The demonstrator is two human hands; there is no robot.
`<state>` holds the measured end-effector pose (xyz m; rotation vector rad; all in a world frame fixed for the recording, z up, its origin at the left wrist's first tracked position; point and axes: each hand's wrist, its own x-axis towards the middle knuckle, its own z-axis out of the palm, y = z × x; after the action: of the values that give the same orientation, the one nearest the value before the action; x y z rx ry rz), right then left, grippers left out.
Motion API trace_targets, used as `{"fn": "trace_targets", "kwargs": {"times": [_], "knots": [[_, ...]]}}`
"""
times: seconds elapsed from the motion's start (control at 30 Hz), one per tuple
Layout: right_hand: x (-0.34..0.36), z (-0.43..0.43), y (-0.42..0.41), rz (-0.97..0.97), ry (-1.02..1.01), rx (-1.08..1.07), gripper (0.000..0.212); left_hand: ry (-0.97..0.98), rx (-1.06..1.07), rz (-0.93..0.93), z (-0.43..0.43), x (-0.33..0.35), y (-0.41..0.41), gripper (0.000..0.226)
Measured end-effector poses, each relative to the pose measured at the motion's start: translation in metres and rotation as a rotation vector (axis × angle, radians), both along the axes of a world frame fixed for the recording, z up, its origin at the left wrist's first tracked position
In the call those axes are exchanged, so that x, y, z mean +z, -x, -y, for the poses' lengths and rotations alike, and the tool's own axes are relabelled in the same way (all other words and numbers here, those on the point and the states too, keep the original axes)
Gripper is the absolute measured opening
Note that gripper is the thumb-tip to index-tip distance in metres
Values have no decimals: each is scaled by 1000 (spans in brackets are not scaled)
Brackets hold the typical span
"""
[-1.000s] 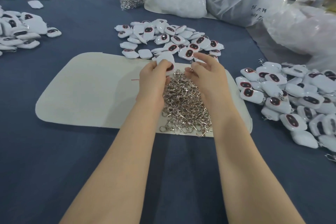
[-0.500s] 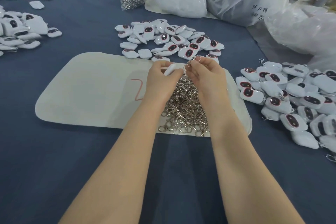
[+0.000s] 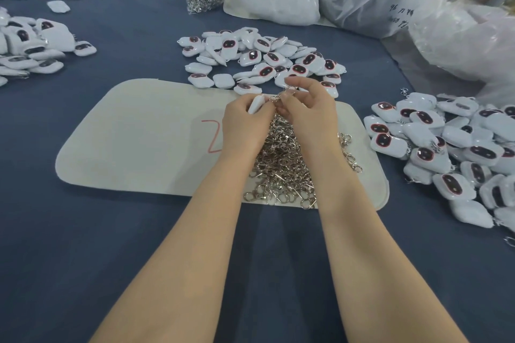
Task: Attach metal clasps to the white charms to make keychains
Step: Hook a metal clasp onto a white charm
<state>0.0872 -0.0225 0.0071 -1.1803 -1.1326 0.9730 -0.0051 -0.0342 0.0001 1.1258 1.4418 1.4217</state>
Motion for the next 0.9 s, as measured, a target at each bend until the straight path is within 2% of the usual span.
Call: {"fn": "trace_targets", "kwargs": {"times": [0.17,0.47,0.63,0.73,0.9], "knots": [[-2,3,1,153,11,-77,18,14,-2,4,-1,0,-1,8],[-3,3,3,218,-74,-109,22,2,-6,22,-1,1,-2,20],[-4,3,4,242,-108,-103,24,-17,4,-17,-2,0,-1,6],[-4,5,4,270,-125,-113,25,-29,34,-17,-3,-2,0,19],[-8,5,2,402,-101,-104,14,-36,60,20,-3,-1,-1,14]]}}
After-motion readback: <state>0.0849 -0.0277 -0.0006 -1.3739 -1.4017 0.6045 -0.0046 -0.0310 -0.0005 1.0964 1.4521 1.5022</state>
